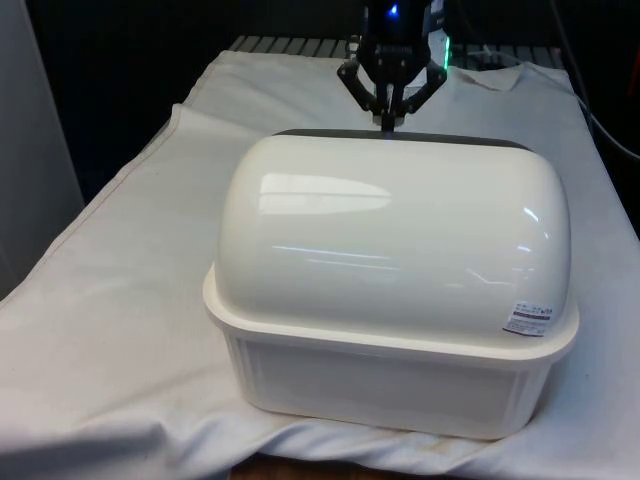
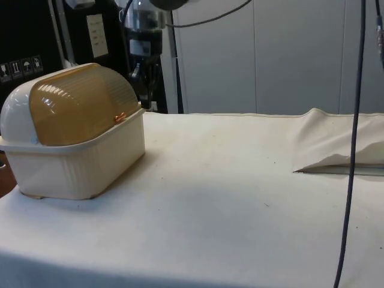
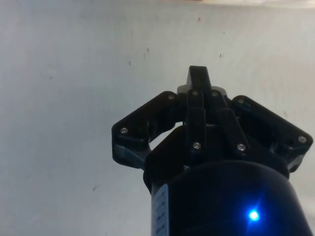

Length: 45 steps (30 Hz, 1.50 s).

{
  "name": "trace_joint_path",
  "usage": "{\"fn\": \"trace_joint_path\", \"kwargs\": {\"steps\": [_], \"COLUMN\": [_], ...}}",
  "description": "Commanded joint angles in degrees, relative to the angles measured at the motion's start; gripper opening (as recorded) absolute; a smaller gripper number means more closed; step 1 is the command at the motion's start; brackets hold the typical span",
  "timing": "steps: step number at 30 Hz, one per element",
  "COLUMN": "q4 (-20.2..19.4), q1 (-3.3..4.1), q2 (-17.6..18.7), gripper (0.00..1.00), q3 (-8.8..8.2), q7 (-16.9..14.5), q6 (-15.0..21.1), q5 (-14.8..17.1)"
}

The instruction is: Open the lid, then close it.

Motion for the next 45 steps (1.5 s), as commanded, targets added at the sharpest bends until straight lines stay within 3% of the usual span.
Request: {"fn": "trace_joint_path", "kwargs": {"steps": [1, 9, 17, 18, 19, 45], "q4": [0.40, 2.01, 3.21, 2.86, 3.32, 7.79], "q1": [0.11, 0.06, 0.46, 0.06, 0.46, 0.17], "q2": [0.80, 2.69, 4.01, 3.50, 4.18, 8.77], "gripper": [0.00, 0.00, 0.00, 0.00, 0.00, 0.00], "q3": [-0.11, 0.00, -0.29, 0.06, -0.29, -0.23], "q7": [0.63, 0.74, 2.12, 1.15, 2.23, 3.38], "q6": [0.80, 1.32, 1.72, 1.32, 1.72, 2.75], "q5": [-0.29, 0.00, -0.69, 0.00, -0.74, 0.00]}}
